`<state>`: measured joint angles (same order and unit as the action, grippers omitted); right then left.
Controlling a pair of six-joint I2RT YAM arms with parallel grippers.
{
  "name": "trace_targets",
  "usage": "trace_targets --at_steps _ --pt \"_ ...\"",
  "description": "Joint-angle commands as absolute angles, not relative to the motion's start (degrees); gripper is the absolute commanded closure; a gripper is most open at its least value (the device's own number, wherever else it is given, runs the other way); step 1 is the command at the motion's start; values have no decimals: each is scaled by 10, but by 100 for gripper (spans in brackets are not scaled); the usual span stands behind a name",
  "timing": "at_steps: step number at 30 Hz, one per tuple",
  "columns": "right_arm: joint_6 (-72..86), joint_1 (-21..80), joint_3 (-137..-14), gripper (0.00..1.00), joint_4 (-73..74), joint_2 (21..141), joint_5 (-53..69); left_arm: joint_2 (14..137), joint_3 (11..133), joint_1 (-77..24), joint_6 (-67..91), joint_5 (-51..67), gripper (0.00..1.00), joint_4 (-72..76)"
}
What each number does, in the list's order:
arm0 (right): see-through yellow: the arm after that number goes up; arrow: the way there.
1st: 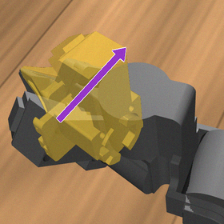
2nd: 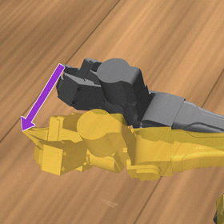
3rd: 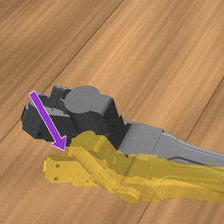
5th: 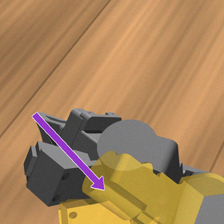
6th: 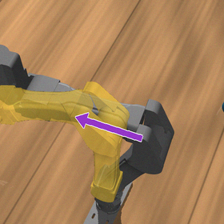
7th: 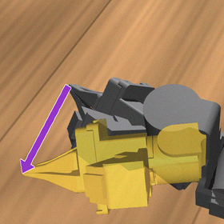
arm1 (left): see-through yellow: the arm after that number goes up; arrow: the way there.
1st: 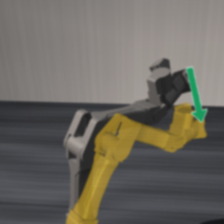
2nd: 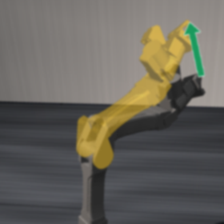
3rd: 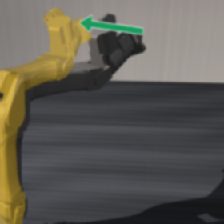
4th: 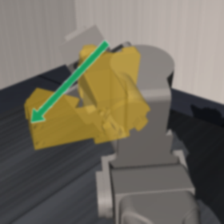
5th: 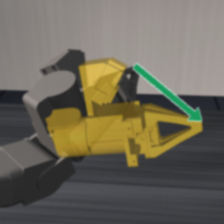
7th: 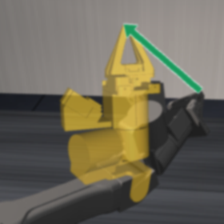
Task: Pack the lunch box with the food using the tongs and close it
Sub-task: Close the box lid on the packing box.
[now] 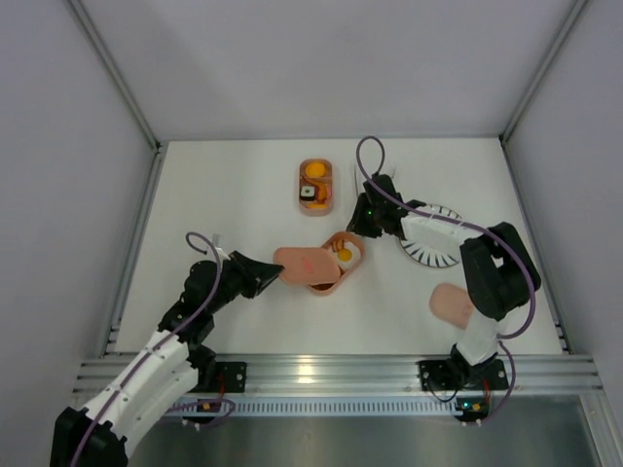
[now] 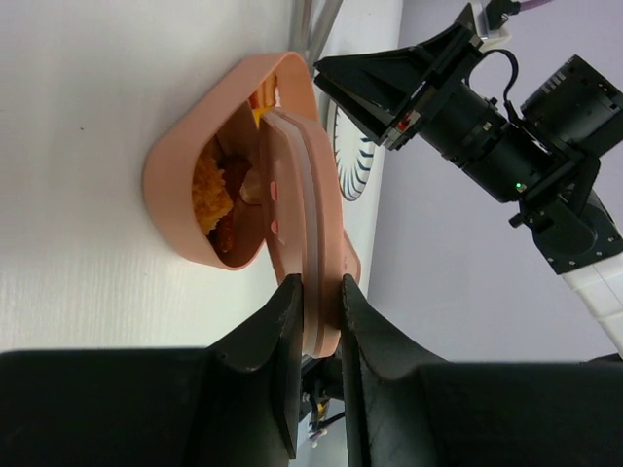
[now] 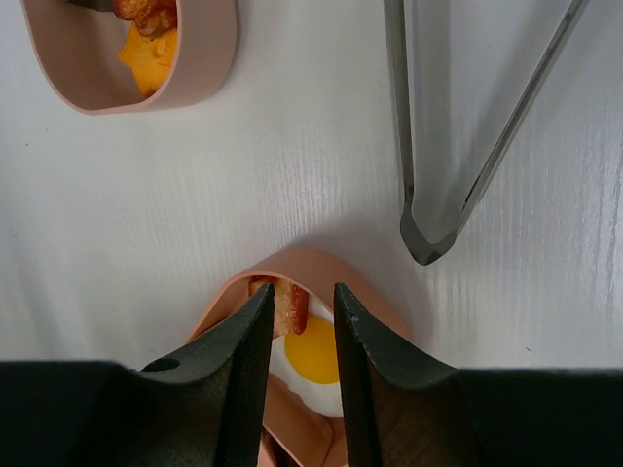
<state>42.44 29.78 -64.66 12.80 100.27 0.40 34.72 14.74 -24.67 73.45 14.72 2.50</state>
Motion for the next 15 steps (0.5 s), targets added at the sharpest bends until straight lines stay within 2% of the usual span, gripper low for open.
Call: trace_targets --at_steps 1,15 --pt "410 291 -667 70 92 1010 11 373 135 -249 733 129 92 37" --pt "415 286 -635 71 72 1006 25 451 144 -249 725 108 87 54"
